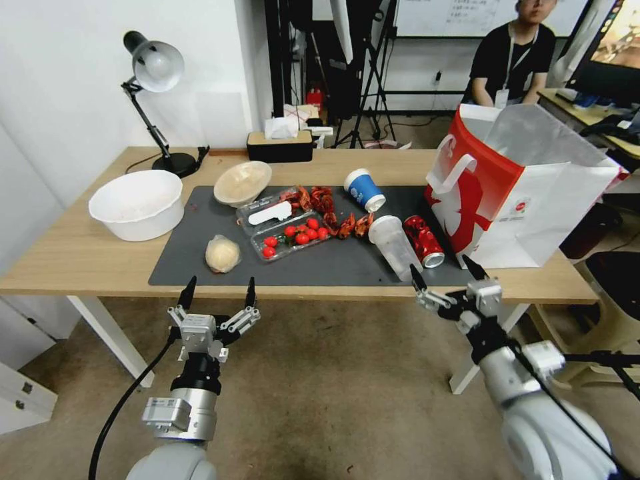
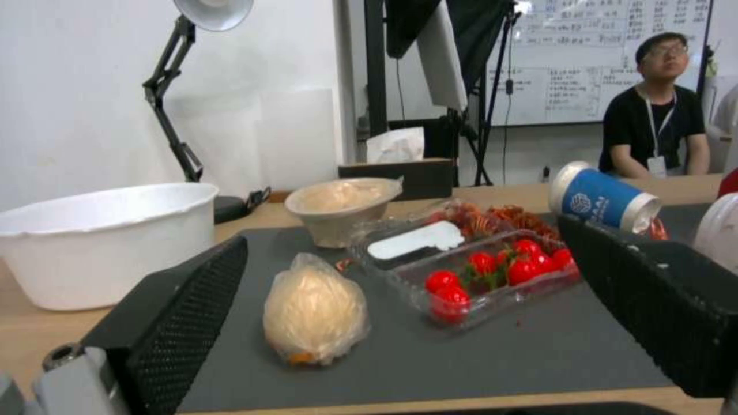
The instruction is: Pick up the trash from the table and place it into the takeout bag.
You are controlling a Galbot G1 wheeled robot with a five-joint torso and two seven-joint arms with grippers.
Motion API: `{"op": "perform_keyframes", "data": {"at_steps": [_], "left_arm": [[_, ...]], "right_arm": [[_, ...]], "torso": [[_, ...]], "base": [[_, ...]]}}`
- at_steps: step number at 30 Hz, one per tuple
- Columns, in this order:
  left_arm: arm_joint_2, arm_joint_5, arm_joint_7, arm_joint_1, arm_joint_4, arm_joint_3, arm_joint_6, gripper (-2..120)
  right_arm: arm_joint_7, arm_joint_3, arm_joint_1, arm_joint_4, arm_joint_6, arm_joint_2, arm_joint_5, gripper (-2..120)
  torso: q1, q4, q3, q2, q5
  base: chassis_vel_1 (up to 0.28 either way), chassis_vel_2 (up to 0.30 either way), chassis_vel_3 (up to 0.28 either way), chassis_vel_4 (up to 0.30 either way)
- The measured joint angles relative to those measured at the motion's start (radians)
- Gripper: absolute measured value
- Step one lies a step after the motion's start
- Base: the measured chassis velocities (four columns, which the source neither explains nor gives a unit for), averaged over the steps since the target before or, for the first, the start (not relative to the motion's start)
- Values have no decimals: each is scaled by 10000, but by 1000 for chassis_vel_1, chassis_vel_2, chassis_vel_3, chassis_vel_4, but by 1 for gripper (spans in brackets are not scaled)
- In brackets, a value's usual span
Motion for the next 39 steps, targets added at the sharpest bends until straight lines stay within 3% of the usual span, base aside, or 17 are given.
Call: {"op": "perform_keyframes", "data": {"at_steps": [1, 5, 11, 13, 22, 27, 39], "left_arm": [[0, 0, 0, 0, 0, 0, 0, 100], [-55, -85, 8, 52, 26, -110, 5, 100], [-175, -113, 10, 43, 82, -227, 6, 100], [-205, -114, 7, 45, 92, -249, 3, 100], [-295, -102, -15, 198, 68, -422, -20, 100], [-341, -99, -31, 281, 52, -435, -61, 100], [-323, -34, -20, 387, 7, -479, -24, 100]], "right_arm": [[0, 0, 0, 0, 0, 0, 0, 100], [-115, -542, 2083, -1332, -602, -1230, 1907, 100], [430, -1492, 3889, -2254, -1605, -1840, 3144, 100], [648, -1752, 4244, -2381, -1949, -1905, 3263, 100], [2788, -3152, 6294, -2718, -5144, -1865, 4271, 100], [3523, -3404, 6611, -2713, -6107, -1866, 4604, 100], [3720, -3591, 6713, -3202, -6225, -1904, 5133, 100]], "torso": [[0, 0, 0, 0, 0], [1, 1, 1, 0, 5], [1, 0, 2, -1, 2], [1, 0, 1, 0, 1], [1, 2, 1, -1, 0], [1, 0, 0, -1, 0], [1, -1, 1, 1, 1]], "base": [[0, 0, 0, 0], [0, 0, 0, 0], [0, 0, 0, 0], [0, 0, 0, 0], [0, 0, 0, 0], [0, 0, 0, 0], [0, 0, 0, 0]]}}
